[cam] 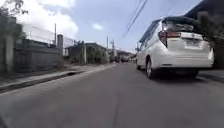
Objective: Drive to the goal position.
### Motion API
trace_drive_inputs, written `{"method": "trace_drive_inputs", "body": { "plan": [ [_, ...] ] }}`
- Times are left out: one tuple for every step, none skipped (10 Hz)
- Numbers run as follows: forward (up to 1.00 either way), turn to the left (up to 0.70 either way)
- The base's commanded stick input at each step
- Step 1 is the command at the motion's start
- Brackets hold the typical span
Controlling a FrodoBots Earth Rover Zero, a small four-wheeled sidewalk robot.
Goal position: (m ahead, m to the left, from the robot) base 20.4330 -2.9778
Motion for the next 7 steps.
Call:
{"method": "trace_drive_inputs", "body": {
  "plan": [
    [1.00, 0.00],
    [1.00, 0.00],
    [1.00, 0.00],
    [1.00, 0.00],
    [1.00, 0.00],
    [1.00, 0.00],
    [1.00, 0.00]
  ]
}}
